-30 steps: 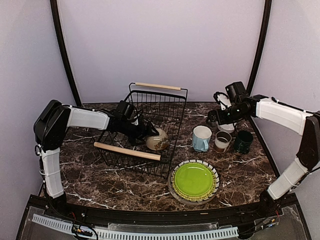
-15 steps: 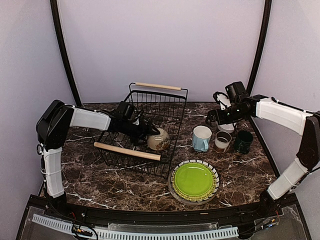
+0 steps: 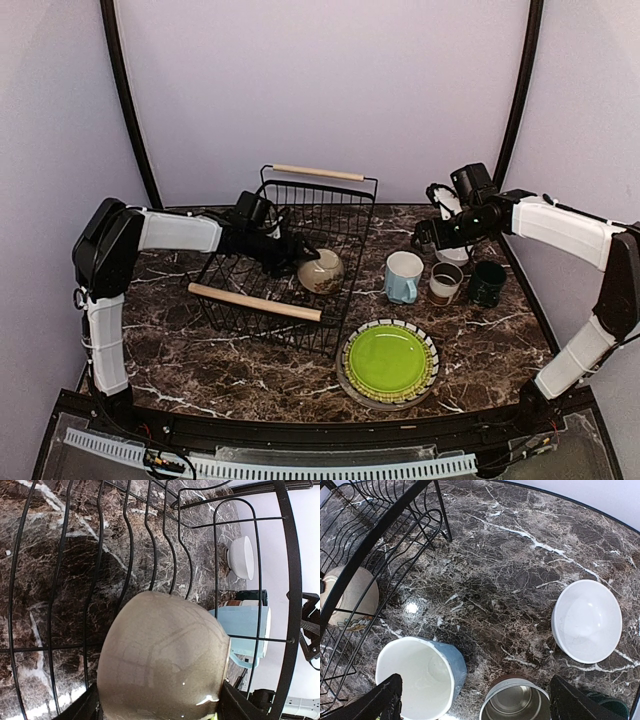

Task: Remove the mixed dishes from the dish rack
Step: Grab the bowl from the dish rack, then pass from the left arm to the right, then place the bowl in the bowl.

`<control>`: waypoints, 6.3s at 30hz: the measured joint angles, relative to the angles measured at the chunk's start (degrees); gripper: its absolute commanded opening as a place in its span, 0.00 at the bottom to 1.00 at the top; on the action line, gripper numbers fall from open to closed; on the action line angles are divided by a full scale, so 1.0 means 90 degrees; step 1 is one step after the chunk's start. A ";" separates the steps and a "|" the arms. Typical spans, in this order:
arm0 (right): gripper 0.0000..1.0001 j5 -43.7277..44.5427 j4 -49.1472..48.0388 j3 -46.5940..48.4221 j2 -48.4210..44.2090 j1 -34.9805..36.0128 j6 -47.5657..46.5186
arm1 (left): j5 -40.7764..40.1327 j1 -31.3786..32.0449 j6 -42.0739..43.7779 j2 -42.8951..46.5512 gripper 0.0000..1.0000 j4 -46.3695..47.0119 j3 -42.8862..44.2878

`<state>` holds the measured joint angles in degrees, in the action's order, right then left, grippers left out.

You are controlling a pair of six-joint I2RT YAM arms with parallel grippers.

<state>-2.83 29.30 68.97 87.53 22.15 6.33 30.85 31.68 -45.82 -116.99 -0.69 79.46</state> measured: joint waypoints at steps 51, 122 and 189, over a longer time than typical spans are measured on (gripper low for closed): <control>0.99 0.0005 -0.0019 0.0000 0.0000 0.0080 0.0027 | -0.2249 0.1117 0.1452 0.0095 0.68 -0.1926 0.1185; 0.94 -0.5117 -0.7992 -0.0498 0.1185 0.0940 0.6249 | 0.1022 -0.0245 -0.3402 0.1868 0.31 0.5132 -0.0889; 0.00 0.0845 0.0729 0.1994 0.1457 -0.0673 -0.0313 | -0.0389 -0.0117 0.0692 0.3752 0.92 0.0347 -0.1547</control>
<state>4.78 35.86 86.91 100.64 16.10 3.51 27.35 30.63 -39.59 -83.22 2.44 65.54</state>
